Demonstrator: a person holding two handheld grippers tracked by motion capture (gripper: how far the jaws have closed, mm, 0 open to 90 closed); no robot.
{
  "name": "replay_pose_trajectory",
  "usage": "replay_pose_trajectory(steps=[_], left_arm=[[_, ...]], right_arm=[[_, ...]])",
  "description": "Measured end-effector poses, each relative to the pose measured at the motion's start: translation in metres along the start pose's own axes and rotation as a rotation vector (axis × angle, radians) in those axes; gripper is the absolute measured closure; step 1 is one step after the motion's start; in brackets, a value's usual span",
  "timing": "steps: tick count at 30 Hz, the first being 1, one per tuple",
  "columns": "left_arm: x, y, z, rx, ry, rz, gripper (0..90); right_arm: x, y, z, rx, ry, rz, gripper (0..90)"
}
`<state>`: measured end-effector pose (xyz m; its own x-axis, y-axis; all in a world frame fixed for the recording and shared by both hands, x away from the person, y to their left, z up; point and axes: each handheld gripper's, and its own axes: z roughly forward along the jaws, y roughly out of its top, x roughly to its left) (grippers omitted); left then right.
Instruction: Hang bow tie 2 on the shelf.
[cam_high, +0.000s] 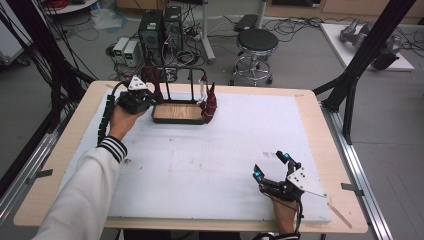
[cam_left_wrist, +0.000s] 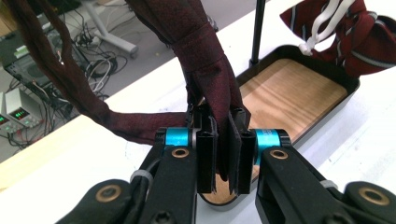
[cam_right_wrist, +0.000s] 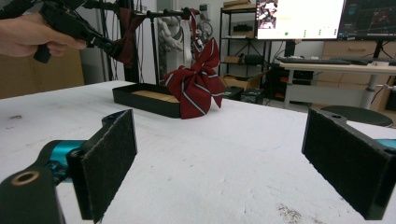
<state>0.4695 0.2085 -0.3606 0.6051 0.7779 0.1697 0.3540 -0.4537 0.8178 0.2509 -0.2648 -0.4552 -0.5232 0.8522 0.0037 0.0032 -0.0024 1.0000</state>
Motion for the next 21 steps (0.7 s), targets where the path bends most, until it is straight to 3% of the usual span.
replay_pose_trajectory(steps=[4,15,17,19,21], left_arm=[[0.0007,-0.0052,0.0064,0.05,-0.011,-0.003,83.4],[0.0034,-0.0057,0.0048,0.035,-0.015,-0.017,79.2],[0.0046,-0.0063,0.0039,0.024,-0.033,-0.032,66.3],[0.0054,-0.007,0.0033,0.007,-0.047,-0.048,43.7],[0.0062,-0.011,-0.0005,-0.043,-0.064,-0.07,29.3]], right_arm=[[0.0,0.0,0.0001,-0.001,0.001,-0.002,9.4],[0.0001,0.0,0.0,0.001,0.0,-0.006,9.4],[0.0003,0.0001,0.0,0.002,0.001,-0.001,9.5],[0.0003,0.0,0.0,0.002,0.001,-0.001,9.4],[0.0005,0.0,0.0004,0.0,0.002,-0.012,9.5]])
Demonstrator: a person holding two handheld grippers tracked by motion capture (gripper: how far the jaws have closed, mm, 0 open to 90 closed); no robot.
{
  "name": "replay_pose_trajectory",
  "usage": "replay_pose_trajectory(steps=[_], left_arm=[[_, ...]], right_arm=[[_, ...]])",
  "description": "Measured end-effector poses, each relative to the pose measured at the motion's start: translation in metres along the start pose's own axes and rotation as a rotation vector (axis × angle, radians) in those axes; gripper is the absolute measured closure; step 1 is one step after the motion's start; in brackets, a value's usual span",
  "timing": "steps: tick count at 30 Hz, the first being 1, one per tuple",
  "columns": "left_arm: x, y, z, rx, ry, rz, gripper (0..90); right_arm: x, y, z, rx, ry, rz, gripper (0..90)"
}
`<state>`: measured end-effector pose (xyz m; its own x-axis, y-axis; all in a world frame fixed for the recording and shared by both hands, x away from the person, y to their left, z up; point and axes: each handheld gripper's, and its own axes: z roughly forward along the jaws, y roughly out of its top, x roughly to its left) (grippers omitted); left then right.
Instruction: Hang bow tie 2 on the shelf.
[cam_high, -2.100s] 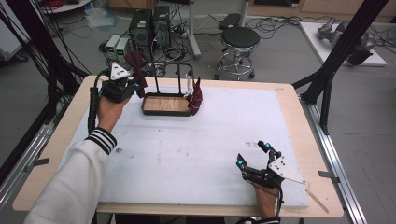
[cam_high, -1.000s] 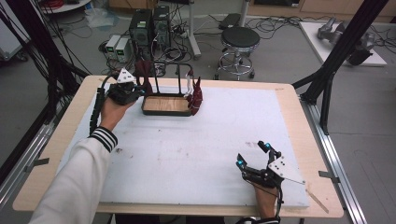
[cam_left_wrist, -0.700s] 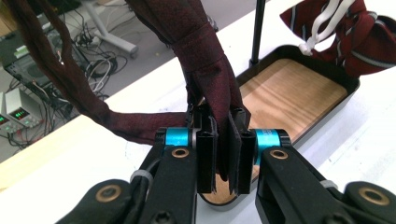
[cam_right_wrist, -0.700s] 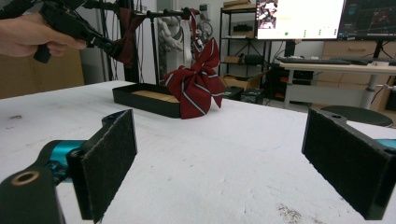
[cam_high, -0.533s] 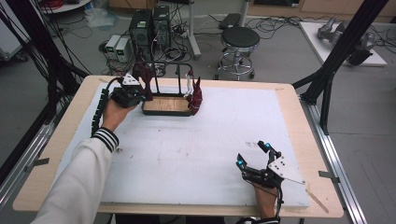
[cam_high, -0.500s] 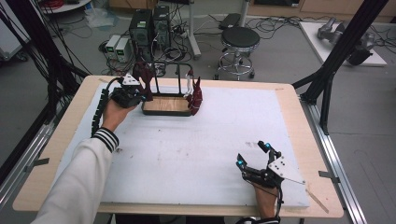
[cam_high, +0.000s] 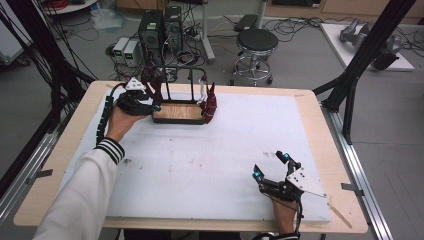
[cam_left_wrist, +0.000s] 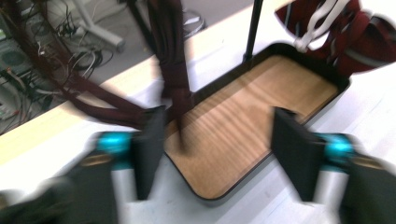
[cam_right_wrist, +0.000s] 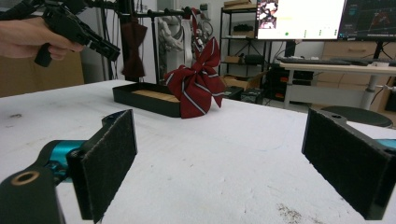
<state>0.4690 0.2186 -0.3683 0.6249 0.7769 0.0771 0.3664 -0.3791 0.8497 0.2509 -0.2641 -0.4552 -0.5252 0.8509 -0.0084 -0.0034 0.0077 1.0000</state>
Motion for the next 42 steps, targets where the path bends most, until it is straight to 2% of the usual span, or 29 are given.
replay_pose_trajectory(steps=[1,2,3,4,5,9,10,11,17,20,24,31,34,37,40,42], left_arm=[[0.0,-0.002,-0.002,-0.013,-0.009,-0.002,22.5],[0.001,-0.003,-0.005,-0.031,-0.018,-0.006,19.5],[0.001,-0.005,-0.009,-0.053,-0.03,-0.004,19.3],[0.001,-0.005,-0.009,-0.053,-0.03,-0.004,18.7],[0.002,-0.008,-0.016,-0.086,-0.048,0.011,17.7],[0.003,-0.014,-0.036,-0.164,-0.08,0.036,17.7],[0.003,-0.014,-0.036,-0.164,-0.08,0.036,17.7],[0.001,-0.018,-0.046,-0.192,-0.084,0.047,17.7],[-0.009,-0.045,-0.081,-0.302,-0.09,0.064,18.0],[-0.016,-0.065,-0.099,-0.37,-0.08,0.051,18.0],[-0.027,-0.093,-0.116,-0.408,-0.075,0.031,18.0],[-0.04,-0.136,-0.134,-0.488,-0.062,-0.041,18.0],[-0.044,-0.148,-0.136,-0.483,-0.052,-0.031,17.8],[-0.048,-0.157,-0.137,-0.492,-0.045,-0.046,17.8],[-0.054,-0.163,-0.137,-0.508,-0.036,-0.033,17.8],[-0.056,-0.167,-0.136,-0.521,-0.033,-0.042,17.8]], right_arm=[[0.0,0.0,0.0,0.002,-0.003,0.0,9.5],[0.001,0.0,0.0,0.002,-0.002,-0.003,9.4],[0.001,0.0,0.0,0.003,-0.001,-0.006,9.4],[0.001,0.0,0.0,0.003,-0.001,-0.006,9.4],[0.001,0.0,0.0,0.004,0.001,-0.006,9.5],[0.001,0.0,0.0,0.006,0.002,-0.003,9.4],[0.001,0.0,0.0,0.006,0.002,-0.006,9.4],[0.001,0.0,0.0,0.008,0.003,-0.004,9.4],[0.002,0.0,0.0,0.005,0.0,-0.009,9.4],[0.002,0.0,0.0,0.006,0.001,-0.017,9.4],[0.002,0.0,0.001,0.008,-0.001,-0.017,9.4],[0.003,0.0,0.0,0.01,-0.008,-0.021,9.4],[0.003,0.0,0.0,0.007,-0.011,-0.027,9.4],[0.004,0.0,0.0,0.007,-0.008,-0.035,9.4],[0.004,0.0,0.0,0.007,-0.009,-0.038,9.4],[0.004,0.0,0.0,0.007,-0.008,-0.04,9.4]])
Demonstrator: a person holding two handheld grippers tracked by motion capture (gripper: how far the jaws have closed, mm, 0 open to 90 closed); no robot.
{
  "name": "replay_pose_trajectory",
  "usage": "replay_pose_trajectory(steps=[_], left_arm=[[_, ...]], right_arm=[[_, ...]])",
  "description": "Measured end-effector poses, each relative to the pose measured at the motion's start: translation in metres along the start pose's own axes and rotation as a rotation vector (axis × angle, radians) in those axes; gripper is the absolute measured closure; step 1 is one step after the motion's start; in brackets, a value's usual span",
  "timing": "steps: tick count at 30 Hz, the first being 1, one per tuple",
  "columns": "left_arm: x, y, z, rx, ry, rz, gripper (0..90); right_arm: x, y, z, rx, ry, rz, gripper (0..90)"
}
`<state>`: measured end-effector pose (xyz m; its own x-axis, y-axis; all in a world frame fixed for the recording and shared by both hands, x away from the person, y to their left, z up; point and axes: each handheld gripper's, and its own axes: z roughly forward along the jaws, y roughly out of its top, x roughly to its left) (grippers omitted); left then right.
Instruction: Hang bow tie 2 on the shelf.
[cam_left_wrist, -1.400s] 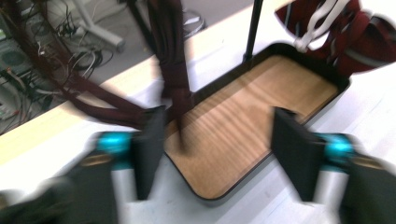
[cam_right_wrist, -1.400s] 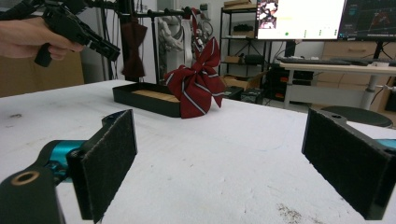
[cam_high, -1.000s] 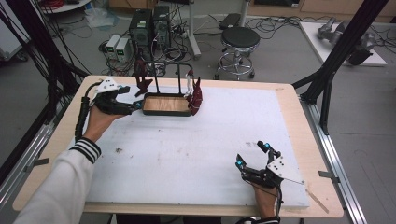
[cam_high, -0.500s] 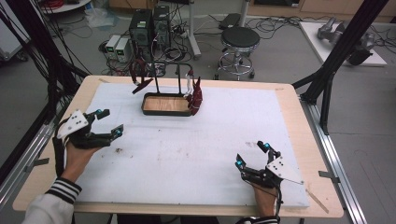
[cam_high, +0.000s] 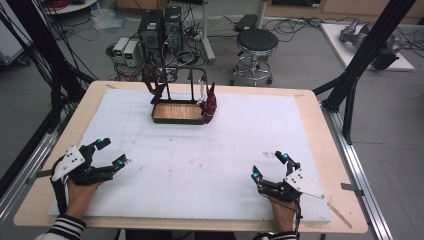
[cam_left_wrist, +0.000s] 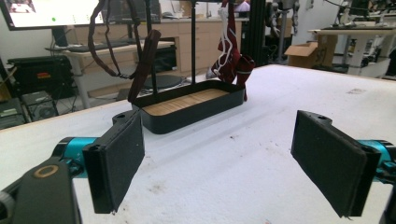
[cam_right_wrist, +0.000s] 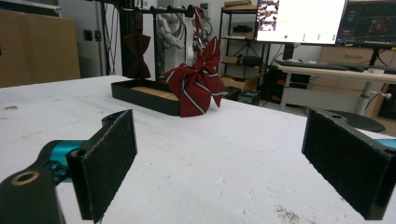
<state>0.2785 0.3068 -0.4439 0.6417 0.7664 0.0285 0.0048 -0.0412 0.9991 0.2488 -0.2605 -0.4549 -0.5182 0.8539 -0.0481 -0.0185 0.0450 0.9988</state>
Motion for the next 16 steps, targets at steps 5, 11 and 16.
replay_pose_trajectory(steps=[5,11,16], left_arm=[[-0.0024,-0.0088,-0.0017,-0.008,0.015,0.001,17.8],[-0.0028,-0.0098,-0.0031,-0.028,0.02,-0.002,17.8],[-0.0018,-0.0109,-0.0056,-0.053,0.029,-0.017,17.6]], right_arm=[[0.0006,0.0,-0.0001,-0.001,0.0,0.0,9.4],[0.0008,0.0,0.0002,0.0,0.0,-0.006,9.4],[0.002,0.0,-0.0001,0.002,0.002,-0.014,9.4]])
